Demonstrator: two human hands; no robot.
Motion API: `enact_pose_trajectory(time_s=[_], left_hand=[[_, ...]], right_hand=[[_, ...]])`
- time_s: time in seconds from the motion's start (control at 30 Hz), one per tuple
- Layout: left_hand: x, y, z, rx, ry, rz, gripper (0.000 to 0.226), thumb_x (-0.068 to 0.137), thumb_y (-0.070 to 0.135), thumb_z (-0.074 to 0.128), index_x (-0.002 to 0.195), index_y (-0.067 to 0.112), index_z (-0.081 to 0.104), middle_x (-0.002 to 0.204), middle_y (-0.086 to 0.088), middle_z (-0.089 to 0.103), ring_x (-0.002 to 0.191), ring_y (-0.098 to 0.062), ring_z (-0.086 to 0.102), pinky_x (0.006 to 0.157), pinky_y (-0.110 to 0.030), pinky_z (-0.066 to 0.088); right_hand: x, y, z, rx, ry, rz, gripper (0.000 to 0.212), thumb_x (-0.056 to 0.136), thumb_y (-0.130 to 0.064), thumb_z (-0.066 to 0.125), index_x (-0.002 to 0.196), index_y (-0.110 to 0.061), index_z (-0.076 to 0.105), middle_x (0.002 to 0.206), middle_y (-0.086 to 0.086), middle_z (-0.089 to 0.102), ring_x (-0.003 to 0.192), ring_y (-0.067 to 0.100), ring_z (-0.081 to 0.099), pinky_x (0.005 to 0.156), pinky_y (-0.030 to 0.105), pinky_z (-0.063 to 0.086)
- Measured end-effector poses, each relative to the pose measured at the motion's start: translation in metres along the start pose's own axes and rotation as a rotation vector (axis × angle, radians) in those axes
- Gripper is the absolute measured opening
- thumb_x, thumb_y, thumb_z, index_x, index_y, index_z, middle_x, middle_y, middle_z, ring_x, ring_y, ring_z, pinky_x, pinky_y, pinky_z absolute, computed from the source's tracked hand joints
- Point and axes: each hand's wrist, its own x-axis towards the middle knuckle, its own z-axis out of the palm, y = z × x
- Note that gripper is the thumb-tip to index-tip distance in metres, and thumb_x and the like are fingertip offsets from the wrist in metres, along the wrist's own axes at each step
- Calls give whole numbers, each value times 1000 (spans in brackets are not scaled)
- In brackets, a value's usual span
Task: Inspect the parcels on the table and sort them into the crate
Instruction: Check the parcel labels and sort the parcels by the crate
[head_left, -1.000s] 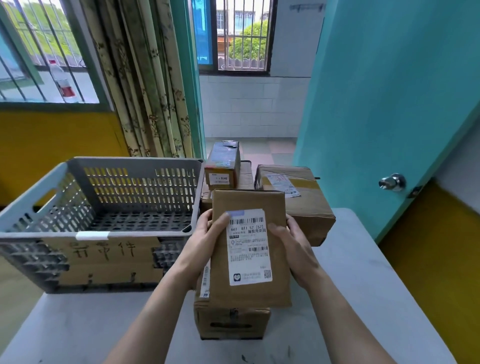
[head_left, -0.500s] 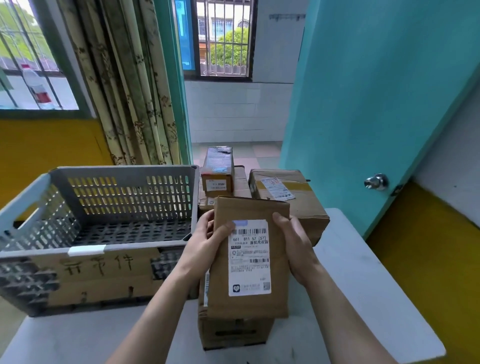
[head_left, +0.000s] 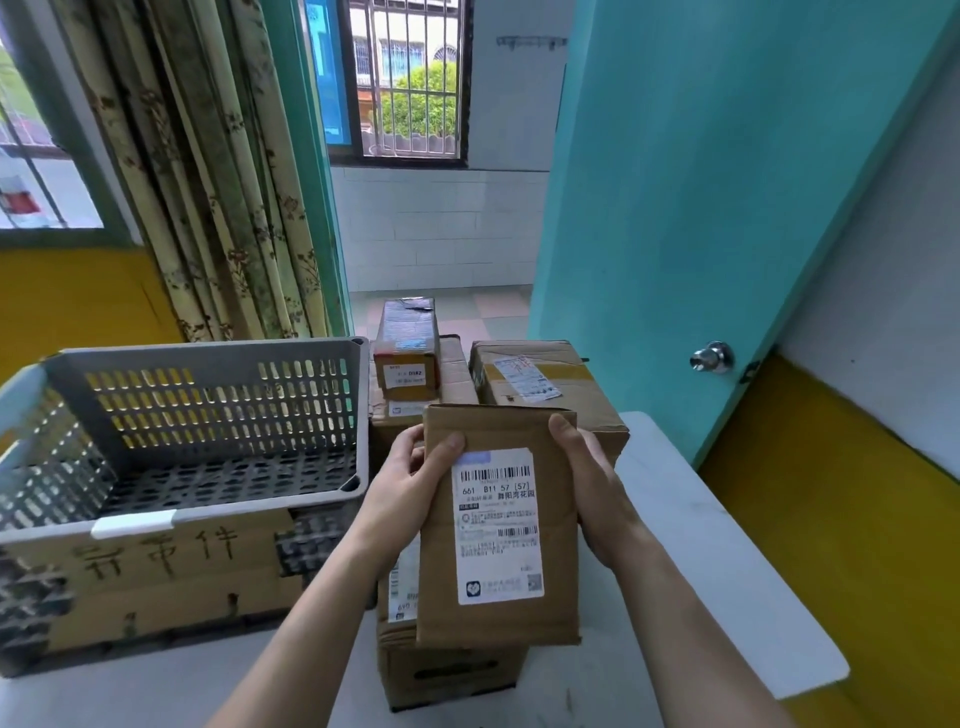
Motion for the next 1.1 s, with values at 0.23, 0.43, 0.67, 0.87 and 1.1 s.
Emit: enact_pose_trajectory(time_s=[0.23,0.43,0.67,0.87,1.1], left_hand=[[6,4,14,-31,43,-37,41,97,50,61,130,26,59,98,7,81,88,-11,78,70,-23,59],[16,15,31,-35,63,-38,37,99,50,58,127,25,60,98,5,81,89,-13,78,72,-26,59],[23,11,42,-33,52,-20,53,92,50,63,138,25,52,113,-5,77,93,-14,78,66,-21,59],[27,14,39,15,65,12,52,95,44,62,142,27,49,121,-5,73,94,-11,77,66,-18,58],[30,19,29,1,145,9,37,99,51,56,122,25,66,107,0,80,99,-19,77,91,-40,58]], right_hand=[[5,0,-10,-12,-53,5,86,63,-94,60,129,-39,53,115,-5,75,111,20,70,100,53,52],[10,-14,-27,33,-124,-55,57,87,-63,63,131,-27,55,107,-1,78,100,18,75,92,44,58],[26,-14,-40,24,-145,-53,73,78,-73,62,138,-32,50,118,-2,75,109,19,72,102,50,52],[31,-18,-38,45,-138,-82,87,69,-75,70,141,-31,49,127,1,71,111,18,71,102,48,53],[26,-20,-37,-11,-229,-118,65,82,-59,60,142,-40,45,124,-11,71,111,7,69,81,23,56]])
